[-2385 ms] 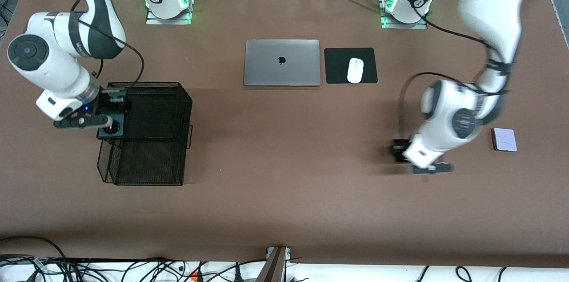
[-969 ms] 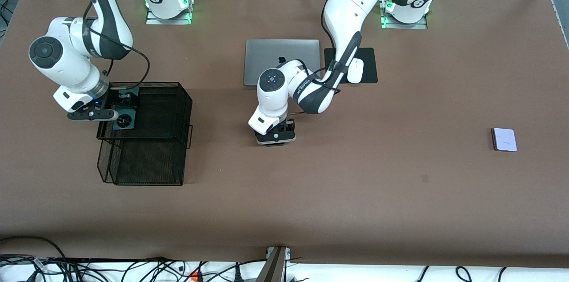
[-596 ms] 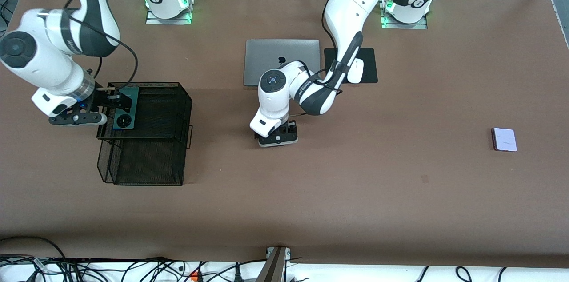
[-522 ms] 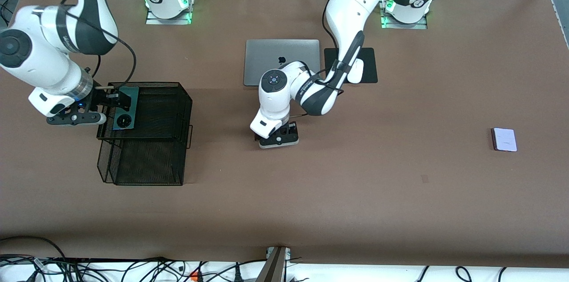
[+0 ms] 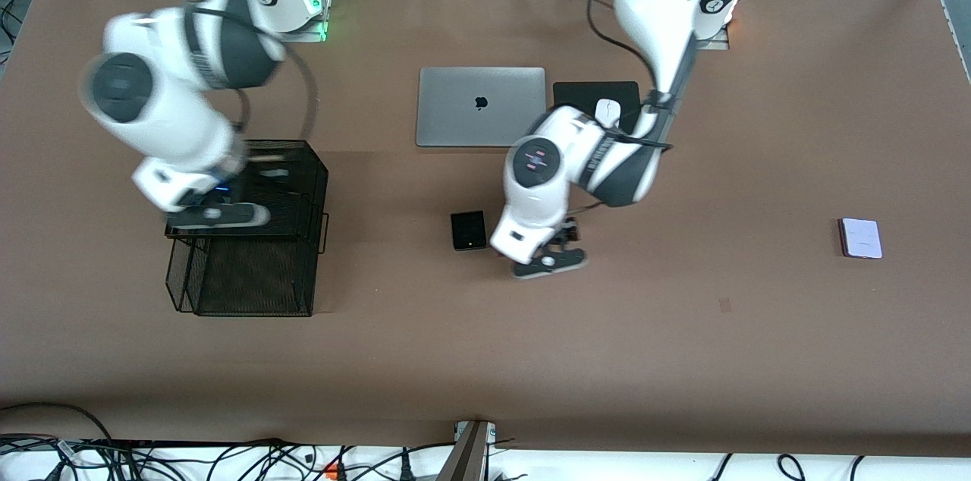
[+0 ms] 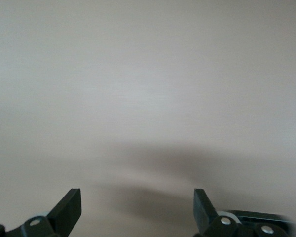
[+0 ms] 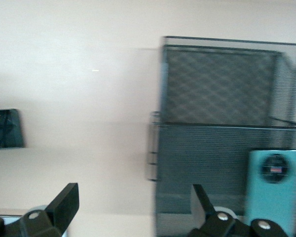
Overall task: Place phones with both arms
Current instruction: 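Grasp the flip phone with the right gripper while the left gripper grasps the white phone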
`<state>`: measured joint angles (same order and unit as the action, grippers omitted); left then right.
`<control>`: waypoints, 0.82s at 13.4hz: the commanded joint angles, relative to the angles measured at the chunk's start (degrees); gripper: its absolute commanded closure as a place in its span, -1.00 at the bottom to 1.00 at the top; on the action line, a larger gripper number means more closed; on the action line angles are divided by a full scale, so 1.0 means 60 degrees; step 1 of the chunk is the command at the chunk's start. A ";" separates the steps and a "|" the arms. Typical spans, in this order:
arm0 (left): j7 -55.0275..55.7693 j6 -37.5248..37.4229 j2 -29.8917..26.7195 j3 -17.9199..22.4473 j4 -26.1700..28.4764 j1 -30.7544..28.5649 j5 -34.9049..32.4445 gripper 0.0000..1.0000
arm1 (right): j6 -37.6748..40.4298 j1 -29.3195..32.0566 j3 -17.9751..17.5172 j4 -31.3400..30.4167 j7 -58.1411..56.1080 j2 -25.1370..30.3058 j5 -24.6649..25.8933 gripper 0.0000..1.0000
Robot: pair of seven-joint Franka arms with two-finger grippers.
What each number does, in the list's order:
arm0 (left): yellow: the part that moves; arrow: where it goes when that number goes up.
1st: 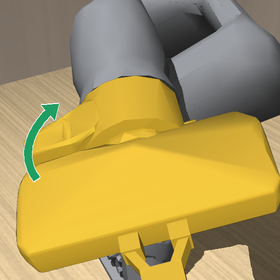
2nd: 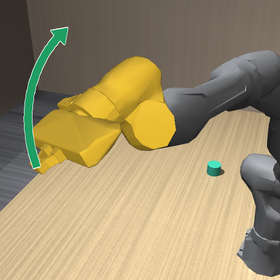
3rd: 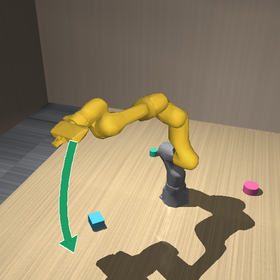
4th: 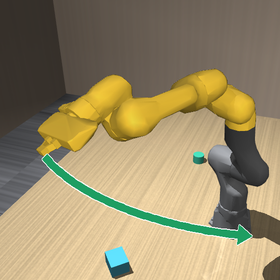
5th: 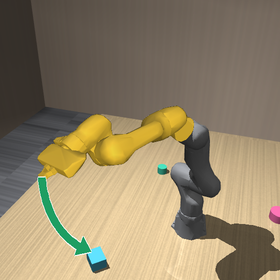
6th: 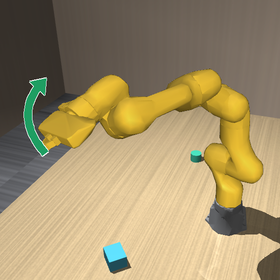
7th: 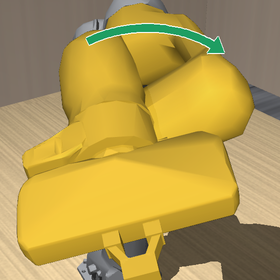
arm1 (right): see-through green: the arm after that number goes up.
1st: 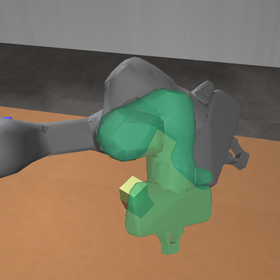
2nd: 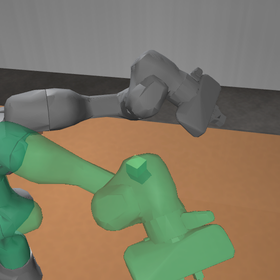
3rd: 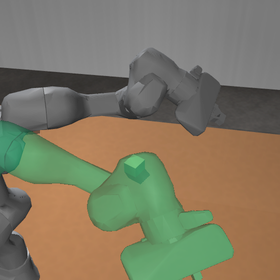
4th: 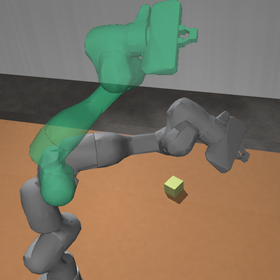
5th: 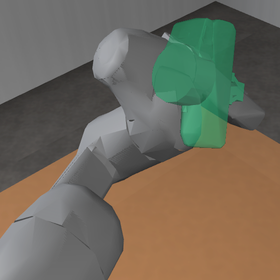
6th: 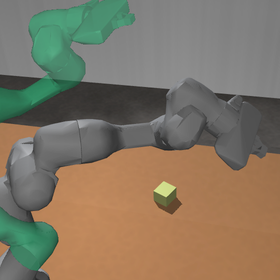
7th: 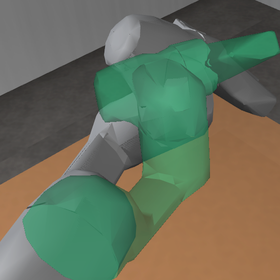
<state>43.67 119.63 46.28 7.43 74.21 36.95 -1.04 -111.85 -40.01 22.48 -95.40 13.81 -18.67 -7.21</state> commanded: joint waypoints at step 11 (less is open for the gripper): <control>-0.8840 0.1094 -0.3318 -0.0110 0.4826 -0.5466 -0.0853 -1.00 | -0.3256 -0.2737 0.0004 0.3186 0.2020 -0.5559 -0.1948 -0.99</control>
<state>-2.35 122.68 30.41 8.01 97.45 8.84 -4.86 -130.91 -56.35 22.24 -78.28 25.76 -50.60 -17.77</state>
